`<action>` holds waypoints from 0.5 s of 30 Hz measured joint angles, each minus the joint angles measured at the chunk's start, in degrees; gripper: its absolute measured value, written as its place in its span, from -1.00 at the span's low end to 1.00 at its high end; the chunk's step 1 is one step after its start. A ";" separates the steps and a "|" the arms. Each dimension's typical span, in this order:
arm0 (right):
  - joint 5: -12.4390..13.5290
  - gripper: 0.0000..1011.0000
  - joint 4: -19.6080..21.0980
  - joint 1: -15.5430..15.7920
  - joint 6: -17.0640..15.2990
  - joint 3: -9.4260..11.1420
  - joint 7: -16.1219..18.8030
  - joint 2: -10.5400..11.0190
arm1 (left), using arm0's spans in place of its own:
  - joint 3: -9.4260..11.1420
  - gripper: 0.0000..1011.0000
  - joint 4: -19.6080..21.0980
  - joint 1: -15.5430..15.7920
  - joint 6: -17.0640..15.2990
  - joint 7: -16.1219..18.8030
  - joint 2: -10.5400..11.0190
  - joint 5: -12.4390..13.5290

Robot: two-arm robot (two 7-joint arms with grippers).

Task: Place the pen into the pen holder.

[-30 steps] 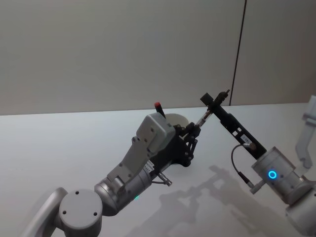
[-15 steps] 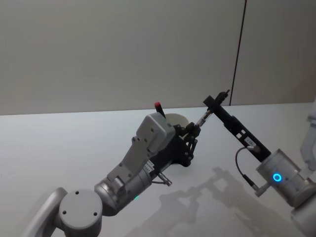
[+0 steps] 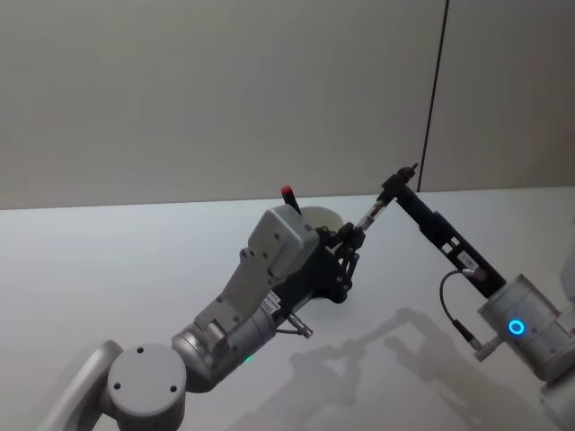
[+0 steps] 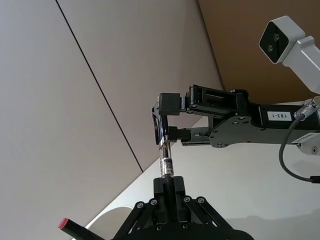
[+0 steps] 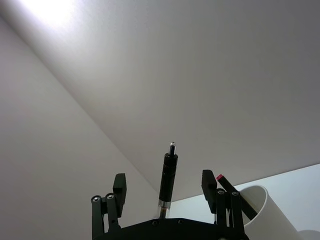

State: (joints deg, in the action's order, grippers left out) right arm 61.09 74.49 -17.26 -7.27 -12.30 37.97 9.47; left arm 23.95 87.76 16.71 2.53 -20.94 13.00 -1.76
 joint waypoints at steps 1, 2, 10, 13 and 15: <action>0.06 0.90 0.03 0.02 0.09 0.00 0.05 0.02 | 0.00 -0.75 0.00 0.00 0.00 0.00 0.00 0.00; 0.10 0.87 0.06 0.05 0.16 -0.01 0.08 0.04 | 0.00 -0.75 0.00 0.00 0.00 0.00 0.00 0.00; 0.40 0.40 -0.11 -0.05 0.95 -0.42 0.67 -0.11 | 0.00 -0.75 0.00 0.00 0.00 0.00 0.00 0.00; 0.48 0.29 -0.30 -0.20 1.24 -0.52 0.87 -0.20 | 0.00 -0.75 0.00 0.00 0.00 0.00 0.00 0.00; 0.58 0.12 -0.53 -0.37 1.54 -0.65 1.06 -0.30 | 0.00 -0.75 0.00 0.00 0.00 0.00 0.00 0.00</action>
State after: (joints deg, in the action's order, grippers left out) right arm 61.67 73.96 -17.63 -5.72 -12.95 39.02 9.17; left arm 23.95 87.76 16.71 2.53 -20.94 13.00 -1.76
